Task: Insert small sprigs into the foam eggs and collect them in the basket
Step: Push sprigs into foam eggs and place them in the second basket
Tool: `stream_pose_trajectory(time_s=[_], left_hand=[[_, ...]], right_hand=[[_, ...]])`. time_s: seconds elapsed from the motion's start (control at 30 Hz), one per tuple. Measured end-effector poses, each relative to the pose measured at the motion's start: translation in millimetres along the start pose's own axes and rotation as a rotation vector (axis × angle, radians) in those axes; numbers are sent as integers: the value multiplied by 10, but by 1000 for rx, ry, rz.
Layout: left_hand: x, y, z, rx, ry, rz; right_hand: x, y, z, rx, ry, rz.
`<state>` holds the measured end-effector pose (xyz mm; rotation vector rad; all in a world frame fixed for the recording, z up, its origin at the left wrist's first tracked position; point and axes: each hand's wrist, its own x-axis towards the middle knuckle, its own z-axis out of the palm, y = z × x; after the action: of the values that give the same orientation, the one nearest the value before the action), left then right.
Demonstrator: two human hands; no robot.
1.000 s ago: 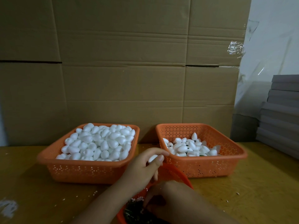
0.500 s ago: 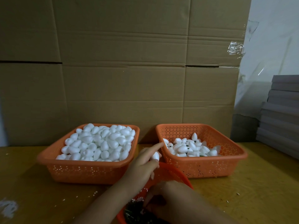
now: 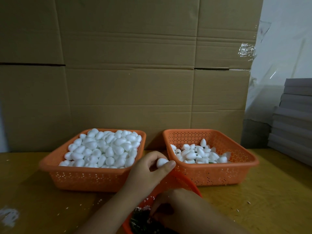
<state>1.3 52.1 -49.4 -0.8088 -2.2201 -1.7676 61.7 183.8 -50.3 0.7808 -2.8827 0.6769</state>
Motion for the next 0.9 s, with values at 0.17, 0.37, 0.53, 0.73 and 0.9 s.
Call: stream_pose_trajectory(time_s=[0.17, 0.37, 0.53, 0.73, 0.9], left_hand=[[-1, 12, -13, 62, 9, -18], [-6, 47, 1, -15, 17, -29], [9, 29, 6, -35, -9, -45], [18, 39, -12, -182, 33, -150], [11, 54, -21, -146, 42, -135]], right_hand=[[8, 21, -8, -14, -38, 5], [-1, 30, 5, 0, -24, -6], [-3, 16, -11, -8, -45, -5], [-17, 34, -6, -3, -44, 23], [-13, 62, 8, -5, -28, 5]])
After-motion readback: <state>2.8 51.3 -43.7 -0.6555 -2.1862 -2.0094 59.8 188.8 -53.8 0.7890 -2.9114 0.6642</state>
